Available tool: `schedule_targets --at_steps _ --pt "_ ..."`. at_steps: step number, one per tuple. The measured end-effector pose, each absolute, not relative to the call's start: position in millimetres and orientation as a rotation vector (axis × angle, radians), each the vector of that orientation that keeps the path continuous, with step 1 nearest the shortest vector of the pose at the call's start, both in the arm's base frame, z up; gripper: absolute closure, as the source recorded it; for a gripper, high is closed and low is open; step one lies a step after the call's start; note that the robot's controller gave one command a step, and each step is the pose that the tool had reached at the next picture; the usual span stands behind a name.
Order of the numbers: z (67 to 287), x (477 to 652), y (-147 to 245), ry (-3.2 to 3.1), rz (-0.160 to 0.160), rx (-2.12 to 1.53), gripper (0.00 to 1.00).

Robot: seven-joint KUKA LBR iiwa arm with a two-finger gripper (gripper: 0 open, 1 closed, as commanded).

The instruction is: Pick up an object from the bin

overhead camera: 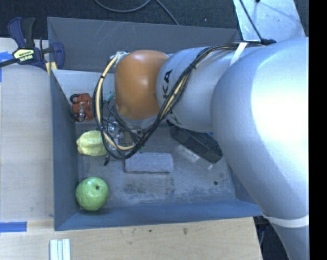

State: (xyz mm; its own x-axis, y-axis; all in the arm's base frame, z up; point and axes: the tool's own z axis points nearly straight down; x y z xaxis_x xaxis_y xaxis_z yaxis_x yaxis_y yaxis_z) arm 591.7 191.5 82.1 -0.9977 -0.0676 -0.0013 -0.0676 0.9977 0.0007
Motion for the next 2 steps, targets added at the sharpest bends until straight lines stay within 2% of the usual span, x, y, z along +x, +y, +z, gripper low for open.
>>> schedule_targets --at_steps 1,2 --pt "87.1 589.6 191.2 3.138 0.001 -0.111 1.00" --pt "96.9 567.6 179.2 3.115 0.002 -0.366 1.00"
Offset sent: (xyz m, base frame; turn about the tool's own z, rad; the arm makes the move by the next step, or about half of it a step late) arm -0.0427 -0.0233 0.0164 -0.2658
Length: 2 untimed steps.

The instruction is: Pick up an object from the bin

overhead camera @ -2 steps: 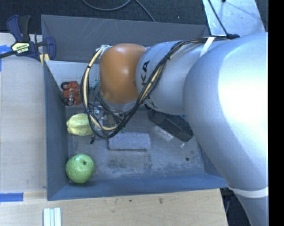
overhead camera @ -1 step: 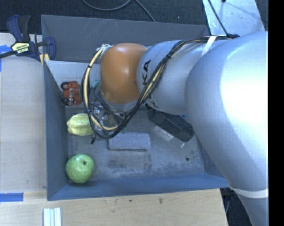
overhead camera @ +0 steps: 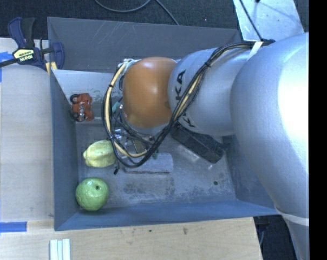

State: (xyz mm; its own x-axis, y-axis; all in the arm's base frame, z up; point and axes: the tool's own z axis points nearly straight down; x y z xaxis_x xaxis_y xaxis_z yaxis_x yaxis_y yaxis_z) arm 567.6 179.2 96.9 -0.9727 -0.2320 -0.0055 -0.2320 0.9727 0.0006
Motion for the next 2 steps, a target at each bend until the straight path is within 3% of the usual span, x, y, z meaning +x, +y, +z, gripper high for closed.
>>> schedule_targets --at_steps 1,2 --pt "116.3 572.7 196.4 3.102 0.000 -0.475 1.00" --pt "97.1 584.1 217.7 3.105 0.006 -0.383 1.00"
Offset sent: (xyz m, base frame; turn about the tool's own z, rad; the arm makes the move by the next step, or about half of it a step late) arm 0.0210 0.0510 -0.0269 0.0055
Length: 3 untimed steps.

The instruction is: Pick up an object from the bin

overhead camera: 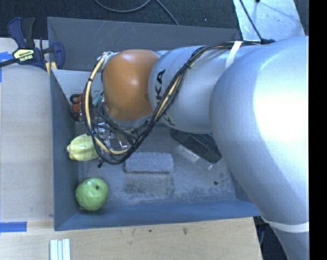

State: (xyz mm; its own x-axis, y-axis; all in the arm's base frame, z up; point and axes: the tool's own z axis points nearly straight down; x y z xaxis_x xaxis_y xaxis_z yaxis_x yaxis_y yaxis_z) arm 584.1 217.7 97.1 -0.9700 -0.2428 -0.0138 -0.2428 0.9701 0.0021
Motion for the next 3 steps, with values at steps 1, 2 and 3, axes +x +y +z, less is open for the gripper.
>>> schedule_targets --at_steps 1,2,3 --pt "117.1 571.2 220.9 3.105 0.000 -0.495 1.00" --pt "129.7 570.3 229.6 3.073 0.006 -0.555 1.00" --pt "128.9 545.8 235.9 3.078 0.000 -0.632 1.00"
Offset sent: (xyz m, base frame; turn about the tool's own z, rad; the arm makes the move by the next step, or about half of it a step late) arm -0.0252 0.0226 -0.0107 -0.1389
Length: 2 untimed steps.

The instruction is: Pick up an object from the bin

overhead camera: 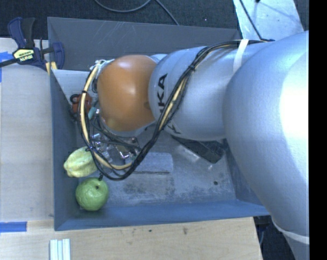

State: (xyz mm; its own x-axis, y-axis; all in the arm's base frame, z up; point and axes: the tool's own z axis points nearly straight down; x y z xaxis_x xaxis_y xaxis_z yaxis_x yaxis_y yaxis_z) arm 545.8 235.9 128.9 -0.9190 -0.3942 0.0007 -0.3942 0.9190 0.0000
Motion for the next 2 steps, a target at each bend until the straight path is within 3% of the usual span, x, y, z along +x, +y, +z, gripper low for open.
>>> schedule_targets --at_steps 1,2 --pt "193.5 531.4 236.1 -3.066 -0.003 0.735 1.00" --pt "208.1 528.9 236.0 -3.069 -0.006 0.754 1.00"
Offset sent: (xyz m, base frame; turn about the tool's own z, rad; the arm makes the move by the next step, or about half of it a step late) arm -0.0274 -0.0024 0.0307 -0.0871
